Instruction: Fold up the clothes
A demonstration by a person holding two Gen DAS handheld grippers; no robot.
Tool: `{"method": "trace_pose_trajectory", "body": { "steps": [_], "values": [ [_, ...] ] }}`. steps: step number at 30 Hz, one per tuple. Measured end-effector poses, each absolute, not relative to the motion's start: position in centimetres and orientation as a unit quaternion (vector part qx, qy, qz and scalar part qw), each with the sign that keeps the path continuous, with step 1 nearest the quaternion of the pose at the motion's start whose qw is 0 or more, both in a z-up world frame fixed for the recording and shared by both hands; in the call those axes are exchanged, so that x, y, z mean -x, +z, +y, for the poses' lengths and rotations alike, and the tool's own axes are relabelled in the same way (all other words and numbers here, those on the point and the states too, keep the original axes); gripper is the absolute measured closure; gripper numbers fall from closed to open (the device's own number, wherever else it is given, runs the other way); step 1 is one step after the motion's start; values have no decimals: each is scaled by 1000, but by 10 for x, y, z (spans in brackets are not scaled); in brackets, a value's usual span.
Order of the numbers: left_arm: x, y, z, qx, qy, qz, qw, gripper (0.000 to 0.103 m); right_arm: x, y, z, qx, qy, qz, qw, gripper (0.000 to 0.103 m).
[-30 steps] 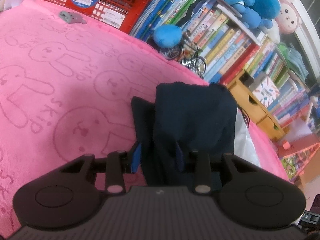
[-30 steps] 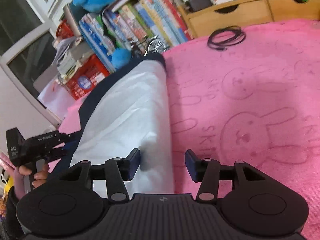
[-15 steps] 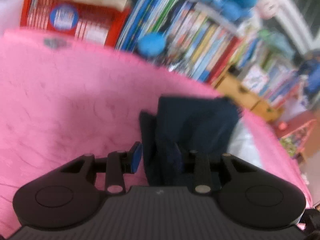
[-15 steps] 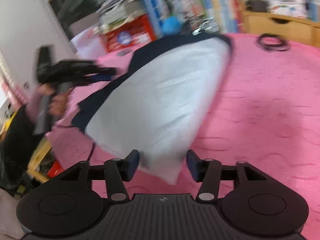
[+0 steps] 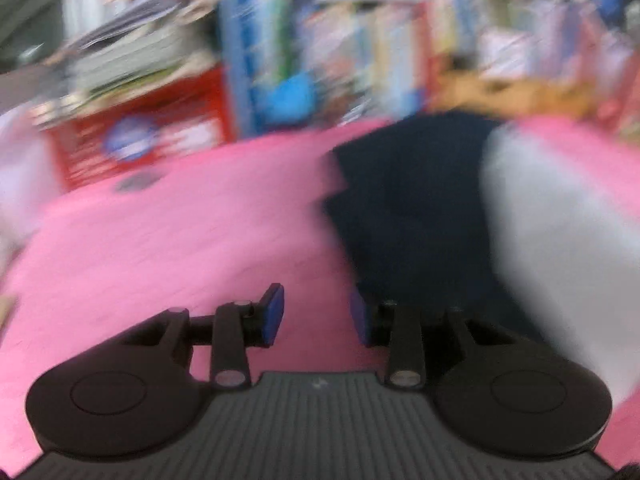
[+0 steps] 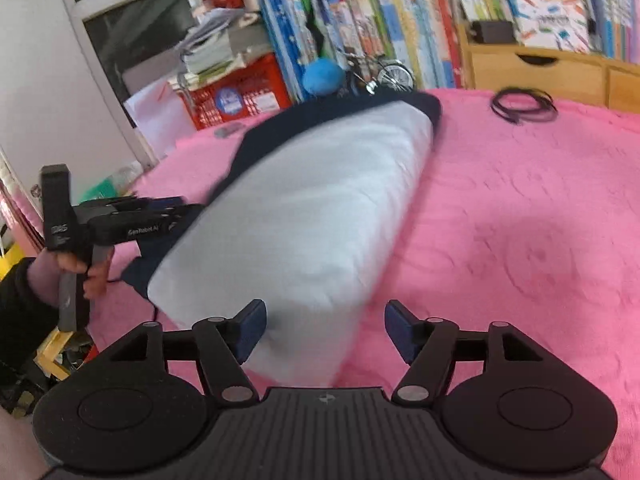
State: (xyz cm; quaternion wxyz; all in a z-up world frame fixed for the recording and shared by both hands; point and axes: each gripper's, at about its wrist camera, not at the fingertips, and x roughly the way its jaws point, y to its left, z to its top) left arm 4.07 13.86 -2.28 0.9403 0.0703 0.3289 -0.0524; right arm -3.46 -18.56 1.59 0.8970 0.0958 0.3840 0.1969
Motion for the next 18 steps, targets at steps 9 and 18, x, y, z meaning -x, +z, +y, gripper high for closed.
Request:
{"method": "trace_pose_trajectory", "body": {
  "steps": [9, 18],
  "values": [
    [-138, -21, 193, 277, -174, 431, 841, 56, -66, -3, -241, -260, 162, 365, 879, 23],
    [-160, -25, 161, 228, -211, 419, 853, 70, -124, -15, -216, -254, 168, 347, 887, 62]
  ]
}}
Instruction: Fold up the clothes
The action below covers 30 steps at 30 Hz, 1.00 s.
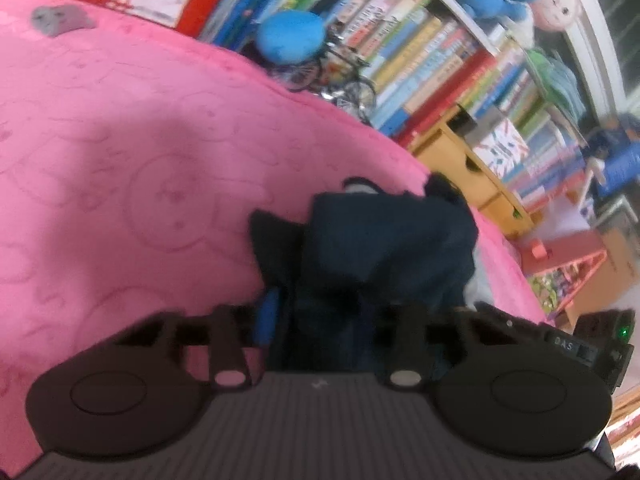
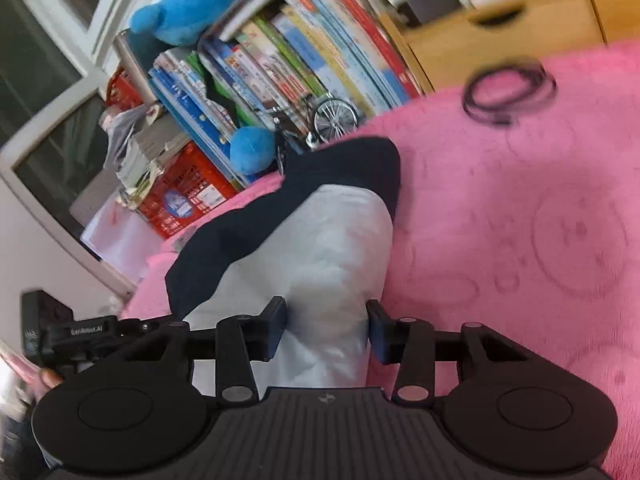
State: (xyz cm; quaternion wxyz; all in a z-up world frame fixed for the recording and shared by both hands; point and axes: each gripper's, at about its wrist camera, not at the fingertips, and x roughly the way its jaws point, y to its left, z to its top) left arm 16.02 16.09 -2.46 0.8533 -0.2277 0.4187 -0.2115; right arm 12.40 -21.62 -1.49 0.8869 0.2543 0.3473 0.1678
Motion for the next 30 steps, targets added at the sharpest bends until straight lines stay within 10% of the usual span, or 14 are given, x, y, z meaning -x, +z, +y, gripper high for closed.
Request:
{"method": "trace_pose_trajectory", "body": {
  "steps": [6, 13, 20, 30],
  "values": [
    [-199, -3, 141, 238, -256, 373, 859, 72, -144, 11, -237, -269, 152, 319, 896, 66],
    [-206, -7, 125, 105, -127, 346, 924, 72, -166, 10, -230, -150, 66, 342, 925, 46],
    [-141, 29, 87, -20, -135, 223, 965, 69, -118, 8, -116, 266, -97, 190, 940, 35],
    [-88, 39, 121, -50, -144, 239, 959, 63, -72, 20, 16, 302, 248, 208, 897, 39]
  ]
}}
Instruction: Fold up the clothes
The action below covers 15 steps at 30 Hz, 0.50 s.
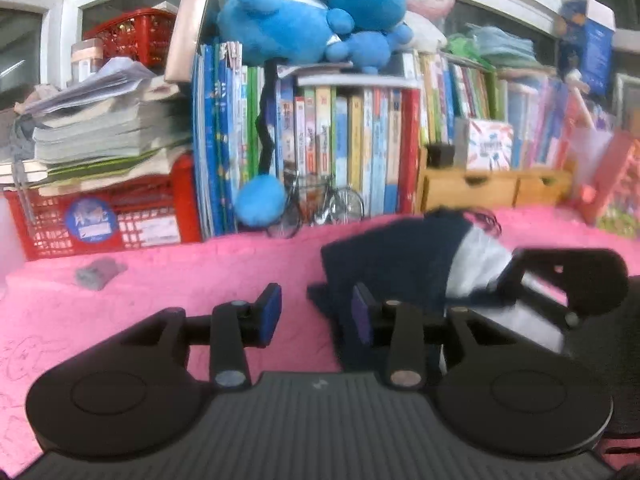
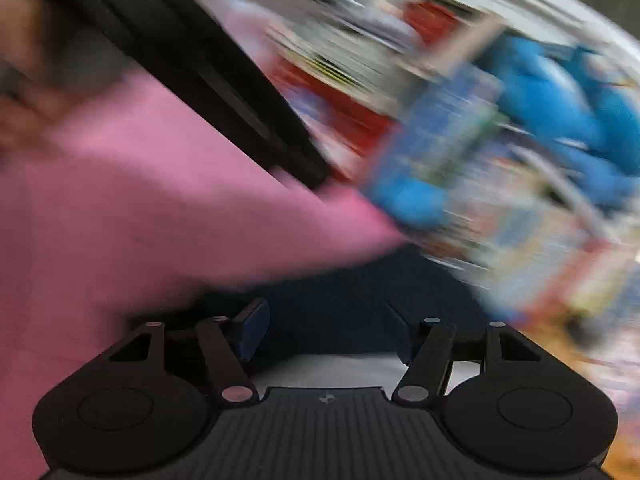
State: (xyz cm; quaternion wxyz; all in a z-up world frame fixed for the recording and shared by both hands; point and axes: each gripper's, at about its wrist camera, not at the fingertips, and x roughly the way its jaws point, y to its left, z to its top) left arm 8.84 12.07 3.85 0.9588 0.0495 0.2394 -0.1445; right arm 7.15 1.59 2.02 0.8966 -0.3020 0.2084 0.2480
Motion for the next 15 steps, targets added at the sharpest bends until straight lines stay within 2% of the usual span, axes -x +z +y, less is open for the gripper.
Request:
{"method": "trace_pose_trajectory", "body": {
  "steps": [1, 2, 4, 9, 15],
  "values": [
    [-83, 38, 122, -54, -144, 241, 958, 62, -59, 23, 18, 294, 264, 200, 897, 38],
    [-77, 36, 123, -58, -145, 243, 957, 62, -49, 27, 15, 282, 272, 195, 899, 28],
    [-65, 33, 121, -54, -152, 244, 956, 62, -30, 35, 1, 245, 283, 194, 907, 22],
    [-35, 22, 108, -41, -179, 239, 954, 57, 14, 48, -55, 152, 234, 201, 939, 16],
    [-12, 4, 87, -76, -167, 230, 956, 54, 42, 23, -103, 111, 84, 261, 955, 16]
  ]
}}
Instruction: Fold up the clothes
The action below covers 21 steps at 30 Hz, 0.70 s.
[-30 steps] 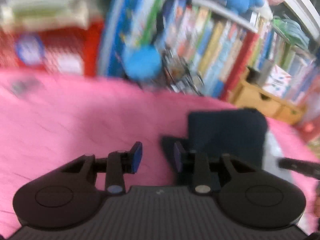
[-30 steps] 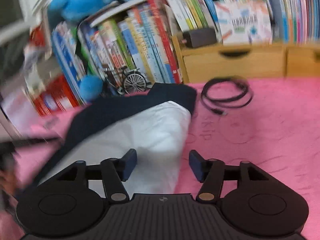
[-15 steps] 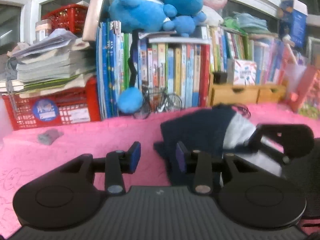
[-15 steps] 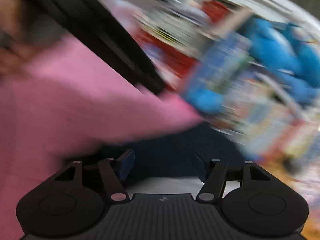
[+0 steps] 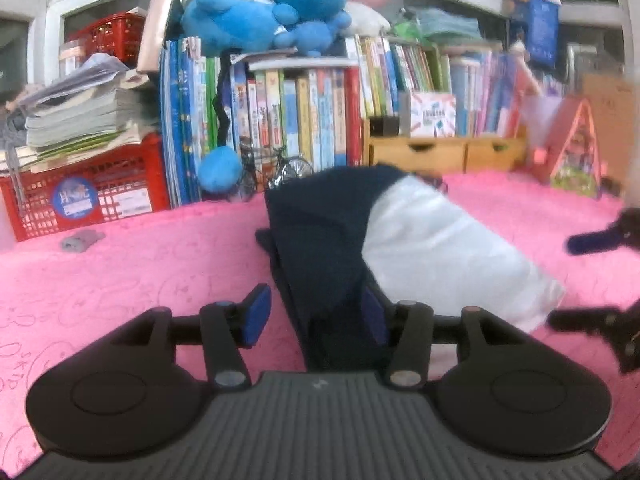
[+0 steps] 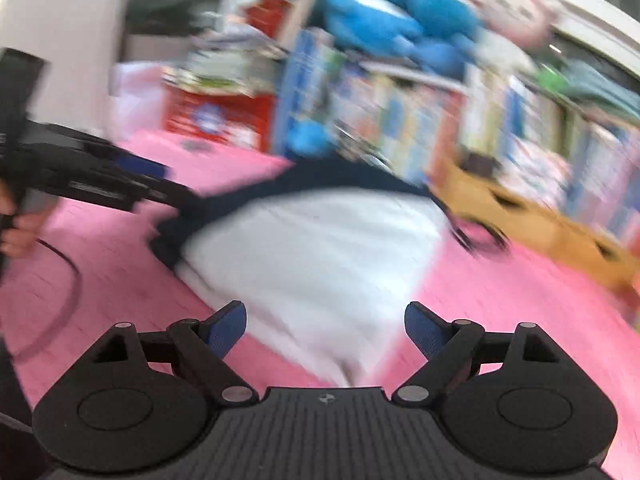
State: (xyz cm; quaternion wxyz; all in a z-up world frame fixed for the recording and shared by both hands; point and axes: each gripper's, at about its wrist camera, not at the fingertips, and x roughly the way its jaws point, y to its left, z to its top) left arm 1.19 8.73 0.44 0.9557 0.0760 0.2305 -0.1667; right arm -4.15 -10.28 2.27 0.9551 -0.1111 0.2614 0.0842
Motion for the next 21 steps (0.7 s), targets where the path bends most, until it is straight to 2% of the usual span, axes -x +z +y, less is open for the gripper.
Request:
{"method": "trace_pose_trajectory", "body": {
  "steps": [3, 5, 9, 13, 17, 21],
  "values": [
    [-11, -6, 79, -111, -158, 239, 952, 51, 46, 6, -107, 129, 40, 277, 951, 16],
    [-14, -13, 73, -139, -139, 236, 952, 41, 47, -3, -105, 144, 28, 273, 951, 16],
    [-30, -28, 79, -150, -106, 260, 948, 37, 40, -8, -98, 156, 2, 261, 953, 16],
    [-22, -27, 85, -194, -86, 248, 945, 35, 37, -10, -106, 142, -21, 260, 955, 16],
    [-20, -20, 95, -226, -10, 246, 942, 43, 34, -13, -120, 110, -31, 260, 959, 16],
    [9, 4, 71, -222, -107, 183, 952, 43, 31, -12, -120, 96, -14, 257, 961, 23]
  ]
}}
